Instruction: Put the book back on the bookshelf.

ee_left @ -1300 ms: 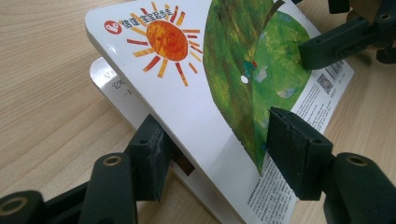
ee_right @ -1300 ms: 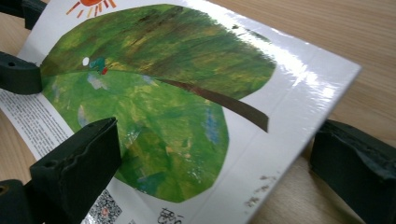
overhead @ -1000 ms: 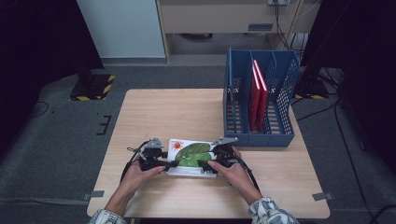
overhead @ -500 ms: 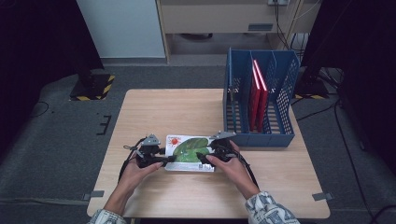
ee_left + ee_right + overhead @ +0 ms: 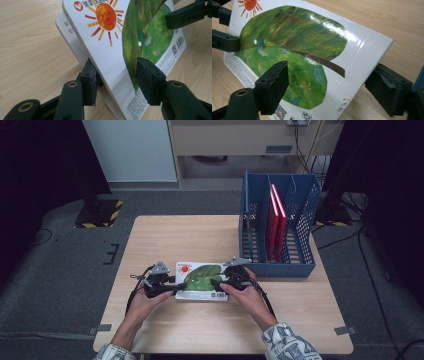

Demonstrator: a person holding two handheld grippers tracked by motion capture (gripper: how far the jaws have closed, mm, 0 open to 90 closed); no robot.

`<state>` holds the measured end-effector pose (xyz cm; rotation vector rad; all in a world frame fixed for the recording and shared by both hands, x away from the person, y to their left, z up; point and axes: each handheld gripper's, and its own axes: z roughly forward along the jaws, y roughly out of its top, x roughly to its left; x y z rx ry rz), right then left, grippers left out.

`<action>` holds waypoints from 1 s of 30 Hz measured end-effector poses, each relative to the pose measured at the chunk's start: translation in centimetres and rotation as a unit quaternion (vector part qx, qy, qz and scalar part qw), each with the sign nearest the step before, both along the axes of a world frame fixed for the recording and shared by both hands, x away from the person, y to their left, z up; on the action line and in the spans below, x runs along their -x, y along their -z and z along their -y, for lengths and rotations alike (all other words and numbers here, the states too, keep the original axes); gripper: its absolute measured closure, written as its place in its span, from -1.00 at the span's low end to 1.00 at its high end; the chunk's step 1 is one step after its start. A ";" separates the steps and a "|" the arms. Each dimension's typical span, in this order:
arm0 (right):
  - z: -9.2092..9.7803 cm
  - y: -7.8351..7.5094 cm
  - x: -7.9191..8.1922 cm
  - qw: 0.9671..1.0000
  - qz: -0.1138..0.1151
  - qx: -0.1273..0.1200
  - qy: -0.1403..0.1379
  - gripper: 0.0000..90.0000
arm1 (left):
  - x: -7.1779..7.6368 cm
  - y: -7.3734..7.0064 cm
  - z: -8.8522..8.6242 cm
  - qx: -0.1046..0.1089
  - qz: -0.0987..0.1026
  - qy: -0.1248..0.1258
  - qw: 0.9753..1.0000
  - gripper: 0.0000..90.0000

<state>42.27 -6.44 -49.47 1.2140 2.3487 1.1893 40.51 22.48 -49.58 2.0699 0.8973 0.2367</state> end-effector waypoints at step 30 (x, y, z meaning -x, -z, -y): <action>-0.6 -2.8 -0.5 0.999 0.047 0.007 -0.012 -0.35 | -1.1 -0.5 -0.5 -0.016 0.055 -0.051 0.997 0.35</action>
